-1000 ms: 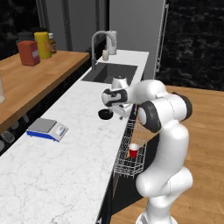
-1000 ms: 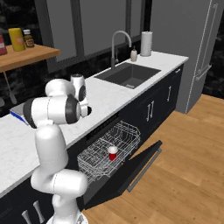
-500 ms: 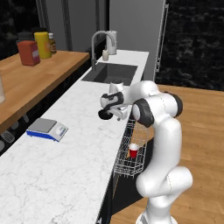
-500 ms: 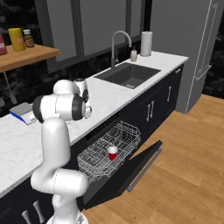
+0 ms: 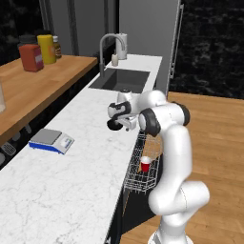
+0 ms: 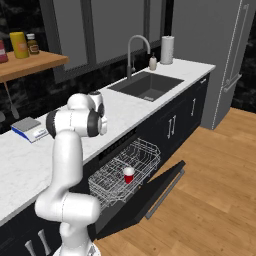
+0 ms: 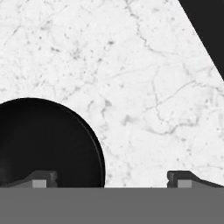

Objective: Pick up the cup and bowl from the counter, place them in the dishwasher, and close the dishwasher door.

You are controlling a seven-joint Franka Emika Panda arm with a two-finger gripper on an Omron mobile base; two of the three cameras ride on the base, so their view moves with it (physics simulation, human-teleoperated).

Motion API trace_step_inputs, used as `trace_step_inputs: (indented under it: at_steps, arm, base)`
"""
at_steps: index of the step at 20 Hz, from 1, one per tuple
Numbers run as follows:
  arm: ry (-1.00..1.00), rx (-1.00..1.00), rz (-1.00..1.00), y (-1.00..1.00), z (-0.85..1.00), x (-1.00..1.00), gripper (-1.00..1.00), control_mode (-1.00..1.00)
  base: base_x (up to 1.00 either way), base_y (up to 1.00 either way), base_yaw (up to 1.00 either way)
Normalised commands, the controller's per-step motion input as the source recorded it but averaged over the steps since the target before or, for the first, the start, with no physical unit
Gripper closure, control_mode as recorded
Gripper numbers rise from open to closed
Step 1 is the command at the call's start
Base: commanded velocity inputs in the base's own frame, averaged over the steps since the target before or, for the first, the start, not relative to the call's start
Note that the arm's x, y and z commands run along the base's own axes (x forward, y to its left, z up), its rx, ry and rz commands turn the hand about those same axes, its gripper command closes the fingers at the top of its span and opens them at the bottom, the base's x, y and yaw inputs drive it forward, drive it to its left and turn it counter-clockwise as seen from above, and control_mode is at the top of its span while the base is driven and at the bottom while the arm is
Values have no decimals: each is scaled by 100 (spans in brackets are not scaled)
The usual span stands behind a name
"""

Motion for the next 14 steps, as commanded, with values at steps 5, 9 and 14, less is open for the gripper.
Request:
trace_step_inputs:
  at_steps: [5,9,14]
  arm:
    - [0,0,3,1,-23,13,-100,-100]
    - [0,0,6,7,-30,0,-100,-100]
    - [0,0,10,25,-36,0,100,-100]
  base:
    - [0,0,0]
    - [0,0,0]
    - [0,0,0]
